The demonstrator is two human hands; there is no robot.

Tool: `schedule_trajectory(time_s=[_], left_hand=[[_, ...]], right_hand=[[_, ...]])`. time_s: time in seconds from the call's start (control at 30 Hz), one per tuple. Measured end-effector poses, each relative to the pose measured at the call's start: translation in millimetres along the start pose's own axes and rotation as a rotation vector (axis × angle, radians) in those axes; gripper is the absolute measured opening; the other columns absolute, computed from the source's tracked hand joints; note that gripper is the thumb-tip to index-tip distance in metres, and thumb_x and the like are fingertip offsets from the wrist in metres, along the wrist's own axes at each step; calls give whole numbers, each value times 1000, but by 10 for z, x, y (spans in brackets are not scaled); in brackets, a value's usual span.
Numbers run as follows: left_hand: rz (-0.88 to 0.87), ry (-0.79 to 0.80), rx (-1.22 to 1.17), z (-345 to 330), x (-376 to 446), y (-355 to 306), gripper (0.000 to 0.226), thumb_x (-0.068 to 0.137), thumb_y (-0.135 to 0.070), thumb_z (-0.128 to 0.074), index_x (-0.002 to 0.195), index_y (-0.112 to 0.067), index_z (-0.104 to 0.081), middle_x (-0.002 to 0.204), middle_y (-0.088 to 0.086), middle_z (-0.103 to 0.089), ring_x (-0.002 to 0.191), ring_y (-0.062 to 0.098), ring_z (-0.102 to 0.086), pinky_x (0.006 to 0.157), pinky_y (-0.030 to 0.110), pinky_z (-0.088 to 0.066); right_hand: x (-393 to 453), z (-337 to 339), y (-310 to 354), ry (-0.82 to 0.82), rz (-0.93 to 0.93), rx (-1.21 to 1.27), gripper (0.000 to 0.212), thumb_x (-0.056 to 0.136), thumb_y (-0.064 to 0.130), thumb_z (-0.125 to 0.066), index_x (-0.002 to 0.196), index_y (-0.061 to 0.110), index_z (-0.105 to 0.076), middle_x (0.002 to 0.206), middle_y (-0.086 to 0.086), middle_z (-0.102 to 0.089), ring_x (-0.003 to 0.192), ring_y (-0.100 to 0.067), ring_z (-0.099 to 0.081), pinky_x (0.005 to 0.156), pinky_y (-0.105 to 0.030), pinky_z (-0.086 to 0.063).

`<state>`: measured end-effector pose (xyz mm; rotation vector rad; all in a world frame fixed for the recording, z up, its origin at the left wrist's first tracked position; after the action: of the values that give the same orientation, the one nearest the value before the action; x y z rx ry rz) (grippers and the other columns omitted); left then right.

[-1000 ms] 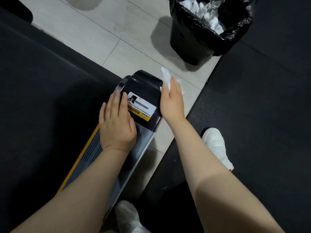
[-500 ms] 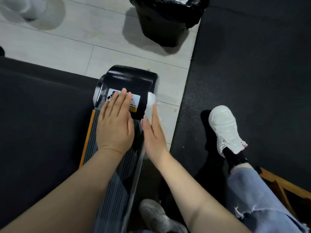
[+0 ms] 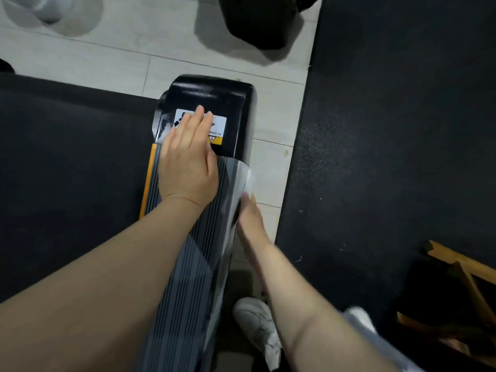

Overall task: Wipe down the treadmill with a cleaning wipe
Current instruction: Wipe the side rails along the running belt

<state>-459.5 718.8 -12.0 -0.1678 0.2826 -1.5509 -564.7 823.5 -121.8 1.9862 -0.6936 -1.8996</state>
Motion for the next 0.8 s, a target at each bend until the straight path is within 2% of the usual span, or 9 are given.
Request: schedule_trajectory(time_s=[0.07,0.13,0.23,0.37,0.47,0.57,0.63,0.7,0.8], left_hand=[[-13,-21,15,-9,-4,4,55,96,-17,-28,151,-17,-36,159,0,-32,147,19,-27,121,34,-14],[-25,-53,15,-29,-5,21,54,98,-18,-25,150,-16,-38,158,0,-34,147,19,-29,121,34,-16],[-6,-75,-29,-39,-7,16,51,99,-16,-28,148,-18,-42,157,-3,-36,146,17,-30,121,36,-18],[-23,-85,-60,-38,-1,43,51,99,-16,-29,148,-19,-42,157,-4,-35,146,13,-29,120,35,-19],[-30,-109,-65,-46,-11,42,49,100,-15,-32,146,-20,-45,156,-5,-37,144,12,-32,119,35,-23],[-26,-134,-100,-20,-21,34,46,102,-16,-32,145,-22,-46,156,-7,-38,144,11,-31,119,35,-23],[-4,-159,-123,-15,-57,23,44,103,-19,-31,144,-24,-47,154,-10,-39,144,9,-30,118,29,-23],[10,-189,-155,-25,-73,29,42,104,-23,-32,142,-26,-49,149,-11,-46,139,11,-38,112,25,-27],[-53,-272,-209,21,-80,51,42,101,-25,-34,138,-20,-53,141,-2,-55,131,16,-47,108,25,-34]], right_hand=[[-377,-78,-383,23,-112,12,57,102,54,-22,152,29,-30,153,7,-37,141,-16,-33,119,-41,-25],[-602,-152,-445,48,-187,71,59,100,58,-22,155,36,-19,156,10,-29,144,-17,-28,120,-42,-21],[-409,-122,1,43,98,24,57,102,50,-23,156,35,-10,162,13,-15,148,-8,-15,122,-35,-12],[12,-149,672,1,351,2,56,105,45,-22,156,32,-2,163,15,-3,144,0,-6,109,-21,-2],[174,-159,401,1,307,106,59,103,53,-21,156,35,-3,162,17,0,148,-7,0,118,-32,2],[-59,-162,-172,21,228,79,64,96,62,-21,154,42,-5,162,20,-2,149,-7,-2,122,-42,-2],[-279,-109,-365,46,366,20,66,96,59,-23,155,37,-6,163,16,-5,149,-3,-4,123,-35,-6],[-490,-82,-284,114,665,-119,58,102,49,-24,153,39,-1,162,19,4,147,5,5,121,-24,-1],[-459,-116,-20,158,953,-258,56,105,40,-26,151,41,6,162,19,11,146,5,11,120,-25,0]])
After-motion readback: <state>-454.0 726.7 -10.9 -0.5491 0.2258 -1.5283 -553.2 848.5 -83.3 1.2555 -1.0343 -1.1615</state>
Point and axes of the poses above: each hand's wrist, its own x-axis towards the middle knuckle, its own z-axis out of the back of the hand, y = z × x, the point moved 4 cm from there along x, towards the middle knuckle
